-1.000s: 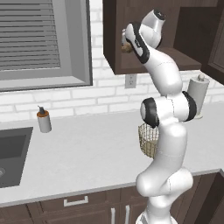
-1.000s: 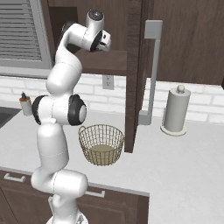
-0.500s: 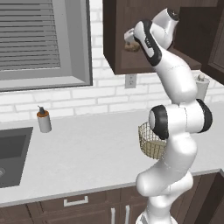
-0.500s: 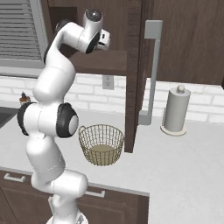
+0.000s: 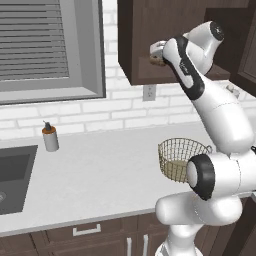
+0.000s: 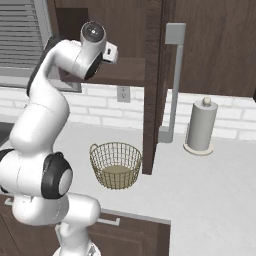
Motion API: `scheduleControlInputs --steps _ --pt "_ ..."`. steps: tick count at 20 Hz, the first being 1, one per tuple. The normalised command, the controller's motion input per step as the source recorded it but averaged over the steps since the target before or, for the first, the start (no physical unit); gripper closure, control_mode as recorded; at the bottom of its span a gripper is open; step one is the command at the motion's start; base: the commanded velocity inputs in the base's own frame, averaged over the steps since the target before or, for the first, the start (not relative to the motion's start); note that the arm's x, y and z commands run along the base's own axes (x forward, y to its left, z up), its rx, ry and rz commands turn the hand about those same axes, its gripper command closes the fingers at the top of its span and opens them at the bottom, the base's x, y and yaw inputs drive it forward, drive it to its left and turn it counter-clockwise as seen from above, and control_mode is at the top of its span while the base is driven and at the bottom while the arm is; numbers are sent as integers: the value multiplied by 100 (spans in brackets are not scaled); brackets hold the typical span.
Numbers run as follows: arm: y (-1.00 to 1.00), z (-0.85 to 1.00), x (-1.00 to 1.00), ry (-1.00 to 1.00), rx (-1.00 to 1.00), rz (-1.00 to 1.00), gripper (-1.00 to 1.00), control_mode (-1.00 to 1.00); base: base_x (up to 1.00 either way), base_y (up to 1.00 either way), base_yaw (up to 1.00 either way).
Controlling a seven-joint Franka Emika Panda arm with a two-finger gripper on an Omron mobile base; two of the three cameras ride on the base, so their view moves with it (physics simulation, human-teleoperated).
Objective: Open the cabinet, pick up the bread from the cabinet and place it in the basket. Then move the basket to the dining counter.
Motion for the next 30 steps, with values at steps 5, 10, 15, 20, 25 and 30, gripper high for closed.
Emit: scheduleControlInputs --steps 5,10,15,20,25,30 --pt "0 7 -100 3 0 0 100 -100 0 0 0" --pt "0 -6 -100 1 0 -1 100 -100 0 0 0" --pt "0 -50 -100 13 -6 -6 100 -100 0 0 0" --pt "-3 -68 -75 22 -7 -7 100 -100 0 0 0" --pt "-20 -97 -22 20 -6 -4 100 -100 0 0 0" --pt "-29 -100 20 15 -3 -3 100 -100 0 0 0"
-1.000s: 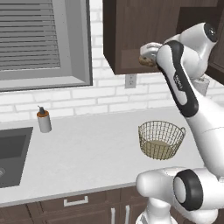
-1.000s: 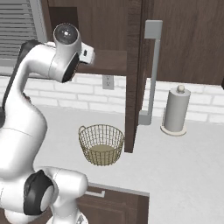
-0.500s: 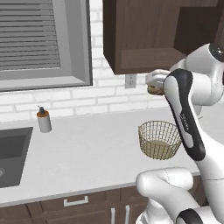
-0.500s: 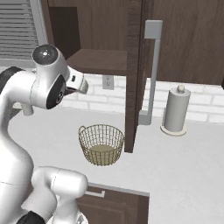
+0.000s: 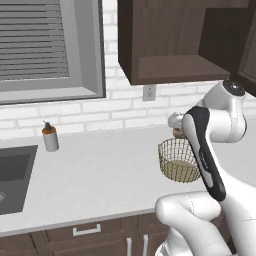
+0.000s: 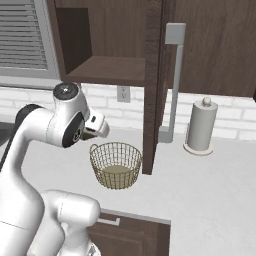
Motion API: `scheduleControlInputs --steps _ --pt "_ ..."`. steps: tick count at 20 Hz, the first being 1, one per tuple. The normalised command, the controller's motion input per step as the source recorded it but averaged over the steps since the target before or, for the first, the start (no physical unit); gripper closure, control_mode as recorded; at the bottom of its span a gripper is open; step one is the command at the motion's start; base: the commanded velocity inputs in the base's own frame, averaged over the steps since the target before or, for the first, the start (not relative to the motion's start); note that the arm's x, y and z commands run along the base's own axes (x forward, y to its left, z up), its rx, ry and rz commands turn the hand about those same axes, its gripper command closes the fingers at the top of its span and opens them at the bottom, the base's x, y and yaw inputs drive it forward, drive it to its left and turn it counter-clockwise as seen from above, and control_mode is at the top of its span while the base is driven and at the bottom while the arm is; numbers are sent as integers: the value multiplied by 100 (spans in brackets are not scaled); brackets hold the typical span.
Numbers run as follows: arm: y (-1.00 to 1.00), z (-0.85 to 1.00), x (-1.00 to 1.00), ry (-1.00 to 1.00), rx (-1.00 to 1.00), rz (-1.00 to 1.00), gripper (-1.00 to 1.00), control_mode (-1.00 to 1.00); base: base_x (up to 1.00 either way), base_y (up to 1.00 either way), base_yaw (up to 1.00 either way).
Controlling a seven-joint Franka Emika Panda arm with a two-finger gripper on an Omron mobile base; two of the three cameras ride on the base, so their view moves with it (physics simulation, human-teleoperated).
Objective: Open the cabinet, pick up the bread from the cabinet and place it in the basket. Then move the basket to the dining counter.
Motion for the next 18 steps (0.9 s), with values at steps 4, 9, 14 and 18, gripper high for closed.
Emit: scheduleControlInputs --steps 4,9,14,18 --pt "-29 -100 75 13 -1 0 100 -100 0 0 0" --pt "-31 -99 77 16 0 0 100 -100 0 0 0" --pt "-30 -90 54 19 0 0 100 -100 0 0 0" --pt "-28 -68 47 13 0 0 100 -100 0 0 0"
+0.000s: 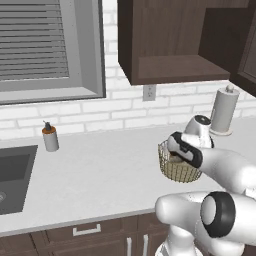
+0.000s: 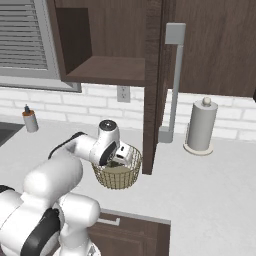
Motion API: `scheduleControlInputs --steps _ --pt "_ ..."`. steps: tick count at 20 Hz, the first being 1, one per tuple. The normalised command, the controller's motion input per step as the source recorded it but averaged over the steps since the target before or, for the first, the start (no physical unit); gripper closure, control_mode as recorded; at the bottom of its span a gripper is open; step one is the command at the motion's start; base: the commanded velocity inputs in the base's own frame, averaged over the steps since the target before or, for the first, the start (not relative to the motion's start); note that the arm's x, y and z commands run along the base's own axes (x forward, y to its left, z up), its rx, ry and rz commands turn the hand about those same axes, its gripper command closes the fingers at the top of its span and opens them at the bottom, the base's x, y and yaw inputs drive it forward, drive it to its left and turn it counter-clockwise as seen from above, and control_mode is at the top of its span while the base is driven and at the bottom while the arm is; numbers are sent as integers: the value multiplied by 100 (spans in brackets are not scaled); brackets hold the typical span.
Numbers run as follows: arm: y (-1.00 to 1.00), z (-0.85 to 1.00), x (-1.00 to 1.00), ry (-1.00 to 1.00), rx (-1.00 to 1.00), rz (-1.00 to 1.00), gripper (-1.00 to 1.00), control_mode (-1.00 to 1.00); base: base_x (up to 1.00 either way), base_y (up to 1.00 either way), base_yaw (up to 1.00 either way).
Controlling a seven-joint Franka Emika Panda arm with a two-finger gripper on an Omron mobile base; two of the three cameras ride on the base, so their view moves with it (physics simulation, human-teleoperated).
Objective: Open the cabinet, pick up the bread from the cabinet and place it in the basket. Then move the basket to the dining counter.
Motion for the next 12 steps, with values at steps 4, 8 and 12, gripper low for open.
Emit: scheduleControlInputs --steps 4,8,12 --pt "-26 -51 19 11 0 0 100 -100 0 0 0" --pt "-18 -41 12 5 0 0 100 -100 0 0 0" --pt "-1 -40 25 1 0 0 100 -100 0 0 0"
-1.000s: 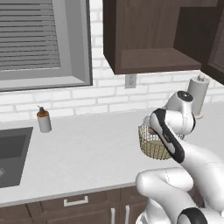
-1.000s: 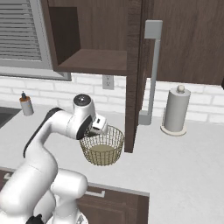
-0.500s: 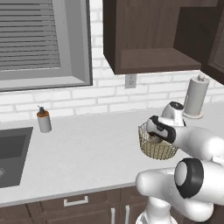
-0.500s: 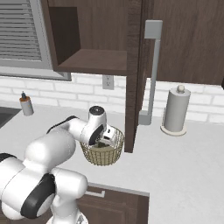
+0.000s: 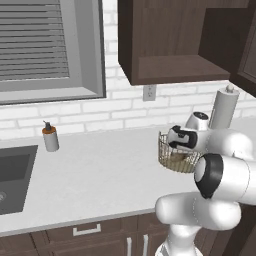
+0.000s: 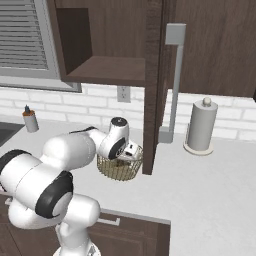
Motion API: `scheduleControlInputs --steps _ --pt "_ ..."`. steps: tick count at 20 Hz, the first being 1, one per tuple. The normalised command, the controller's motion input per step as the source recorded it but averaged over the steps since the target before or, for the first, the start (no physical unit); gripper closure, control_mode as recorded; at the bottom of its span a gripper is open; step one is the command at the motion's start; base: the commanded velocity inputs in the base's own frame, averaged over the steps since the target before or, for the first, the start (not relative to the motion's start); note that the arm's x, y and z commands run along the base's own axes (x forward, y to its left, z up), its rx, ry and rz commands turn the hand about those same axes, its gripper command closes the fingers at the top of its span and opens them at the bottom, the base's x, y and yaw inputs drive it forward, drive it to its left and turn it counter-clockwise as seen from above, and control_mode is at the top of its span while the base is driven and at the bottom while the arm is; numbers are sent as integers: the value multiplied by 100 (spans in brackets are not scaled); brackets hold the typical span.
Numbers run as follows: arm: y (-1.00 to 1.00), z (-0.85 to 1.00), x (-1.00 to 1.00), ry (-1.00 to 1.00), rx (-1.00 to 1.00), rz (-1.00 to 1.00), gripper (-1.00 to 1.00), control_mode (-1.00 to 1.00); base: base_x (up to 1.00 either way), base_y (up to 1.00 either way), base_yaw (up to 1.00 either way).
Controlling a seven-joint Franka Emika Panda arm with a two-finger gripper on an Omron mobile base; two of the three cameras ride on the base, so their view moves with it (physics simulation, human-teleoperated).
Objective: Open the cabinet, pick up the bread from the cabinet and place it in the basket. Then move the basket to the dining counter.
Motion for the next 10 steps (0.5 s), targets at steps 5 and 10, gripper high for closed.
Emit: scheduleControlInputs --steps 5,10 --pt "0 -19 -5 0 0 0 -100 -100 0 0 0" --pt "0 10 -33 -10 -1 0 -100 -100 0 0 0"
